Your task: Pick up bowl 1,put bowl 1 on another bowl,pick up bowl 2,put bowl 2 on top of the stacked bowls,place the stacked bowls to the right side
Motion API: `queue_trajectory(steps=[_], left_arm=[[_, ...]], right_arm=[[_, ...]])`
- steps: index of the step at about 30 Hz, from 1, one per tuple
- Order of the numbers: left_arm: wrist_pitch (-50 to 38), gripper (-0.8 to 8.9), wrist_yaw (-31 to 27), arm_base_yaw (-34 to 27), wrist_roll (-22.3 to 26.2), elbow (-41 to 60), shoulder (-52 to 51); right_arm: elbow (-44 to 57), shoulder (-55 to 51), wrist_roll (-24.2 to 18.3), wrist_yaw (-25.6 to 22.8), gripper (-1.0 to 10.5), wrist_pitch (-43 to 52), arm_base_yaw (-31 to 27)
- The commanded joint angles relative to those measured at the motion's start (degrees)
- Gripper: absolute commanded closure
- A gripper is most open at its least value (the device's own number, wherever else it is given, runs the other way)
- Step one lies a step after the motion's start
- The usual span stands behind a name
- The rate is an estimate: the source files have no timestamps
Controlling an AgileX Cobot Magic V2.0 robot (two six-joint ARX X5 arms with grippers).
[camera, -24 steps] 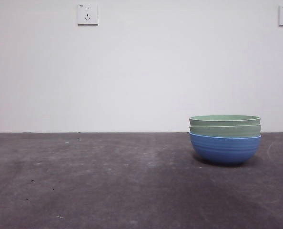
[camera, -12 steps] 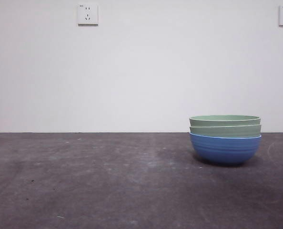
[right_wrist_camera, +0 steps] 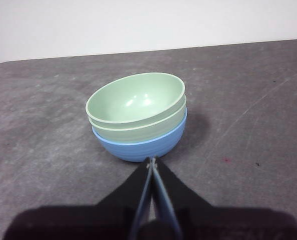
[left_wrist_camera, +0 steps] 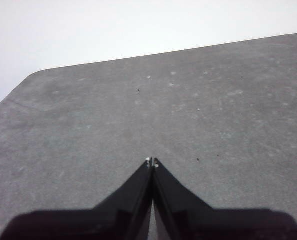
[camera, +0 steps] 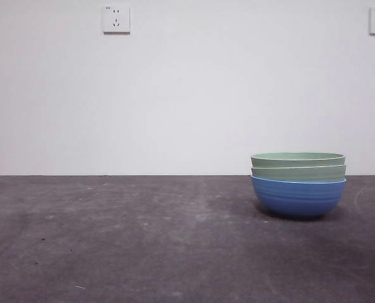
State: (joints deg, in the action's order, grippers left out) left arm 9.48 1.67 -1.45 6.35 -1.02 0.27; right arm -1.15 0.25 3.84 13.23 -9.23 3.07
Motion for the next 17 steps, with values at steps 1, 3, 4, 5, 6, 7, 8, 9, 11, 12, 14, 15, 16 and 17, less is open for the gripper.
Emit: queue_trajectory(steps=[1,3,4,5,6,7,8,9,11,12,14,15,16,17], left_arm=[[0.04,8.17,0.04,-0.24,-0.57,0.83,-0.15],[0.02,8.17,0.02,-0.24,-0.55,0.83,-0.15],[0.04,8.17,0.04,-0.24,-0.57,0.83,-0.15],[0.04,8.17,0.04,-0.24,-0.57,0.83,-0.15],[0.02,8.17,0.04,-0.24,-0.55,0.83,-0.15],[0.04,8.17,0.02,-0.24,-0.55,0.83,-0.15],[0.04,8.17,0.02,-0.24,-0.55,0.83,-0.15],[0.04,8.17,0.02,-0.24,-0.57,0.83,-0.15],[0.04,8.17,0.04,-0.24,-0.57,0.83,-0.15],[0.04,8.17,0.04,-0.24,-0.55,0.83,-0.15],[0.04,8.17,0.02,-0.24,-0.57,0.83,-0.15],[0.04,8.17,0.02,-0.24,-0.57,0.83,-0.15],[0.04,8.17,0.02,-0.24,-0.57,0.83,-0.15],[0.04,8.17,0.02,-0.24,-0.57,0.83,-0.15]], right_arm=[[0.83,-0.2,1.6,-0.11,9.5,-0.28,0.04],[0.83,-0.2,2.73,-0.09,9.4,-0.2,0.04],[0.83,-0.2,2.73,-0.11,9.4,-0.2,0.04],[0.83,-0.2,2.73,-0.13,9.4,-0.2,0.04],[0.83,-0.2,2.73,-0.13,9.4,-0.2,0.02],[0.83,-0.2,2.75,-0.11,9.4,-0.2,0.02],[0.83,-0.2,2.75,-0.11,9.4,-0.2,0.02],[0.83,-0.2,2.73,-0.11,9.4,-0.2,0.02],[0.83,-0.2,2.73,-0.11,9.4,-0.2,0.02],[0.81,-0.2,2.73,-0.11,9.5,-0.2,0.02],[0.81,-0.2,2.73,-0.11,9.4,-0.2,0.02],[0.81,-0.2,2.73,-0.11,9.4,-0.2,0.02],[0.81,-0.2,2.73,-0.11,9.4,-0.2,0.02],[0.81,-0.2,2.73,-0.11,9.4,-0.2,0.02]])
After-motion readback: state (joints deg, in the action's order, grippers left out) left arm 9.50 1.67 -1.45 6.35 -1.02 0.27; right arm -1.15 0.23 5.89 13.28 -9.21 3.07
